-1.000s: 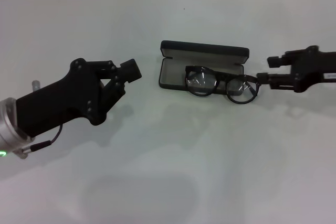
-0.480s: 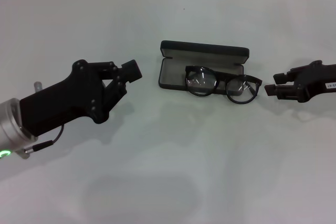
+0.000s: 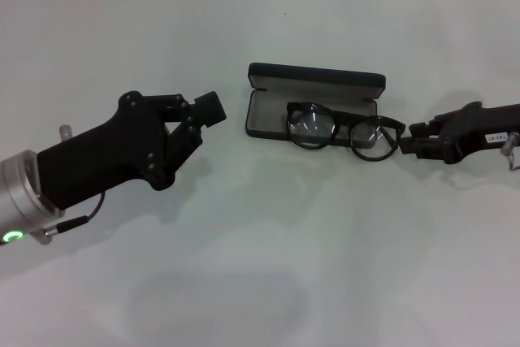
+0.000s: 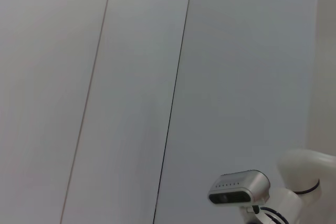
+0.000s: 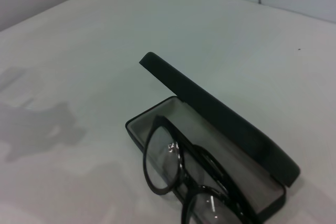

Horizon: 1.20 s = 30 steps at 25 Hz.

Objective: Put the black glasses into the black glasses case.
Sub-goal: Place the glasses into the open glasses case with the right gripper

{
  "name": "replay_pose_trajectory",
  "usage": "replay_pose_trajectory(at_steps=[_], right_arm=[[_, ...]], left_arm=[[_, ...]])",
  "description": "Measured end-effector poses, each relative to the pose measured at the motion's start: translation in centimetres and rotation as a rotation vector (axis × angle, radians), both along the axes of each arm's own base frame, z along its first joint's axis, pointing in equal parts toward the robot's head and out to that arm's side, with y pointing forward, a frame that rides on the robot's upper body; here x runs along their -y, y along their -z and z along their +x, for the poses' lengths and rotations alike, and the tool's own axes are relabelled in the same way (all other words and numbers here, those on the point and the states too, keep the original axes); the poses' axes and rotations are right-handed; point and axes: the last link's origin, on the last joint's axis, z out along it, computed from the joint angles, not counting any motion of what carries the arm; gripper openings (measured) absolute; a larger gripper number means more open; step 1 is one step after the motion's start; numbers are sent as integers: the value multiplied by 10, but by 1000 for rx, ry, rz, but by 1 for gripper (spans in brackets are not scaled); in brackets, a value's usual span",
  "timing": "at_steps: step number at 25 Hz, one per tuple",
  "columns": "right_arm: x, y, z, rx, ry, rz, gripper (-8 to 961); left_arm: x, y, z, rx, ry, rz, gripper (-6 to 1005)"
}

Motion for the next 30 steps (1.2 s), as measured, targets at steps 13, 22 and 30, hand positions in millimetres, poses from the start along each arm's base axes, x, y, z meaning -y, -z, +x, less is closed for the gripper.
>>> replay_pose_trajectory(at_steps=[13,22,30], right_arm=[[-6,8,3,10,21,15,299],[-8,15,5,15,27,16,271],[-15,23,1,23,21,22,244]], left_arm=[[3,3,-1,8,-11,-6,57],[2,4,1,11,-7,-6,57],[3,4,1,12,-9,-7,58]])
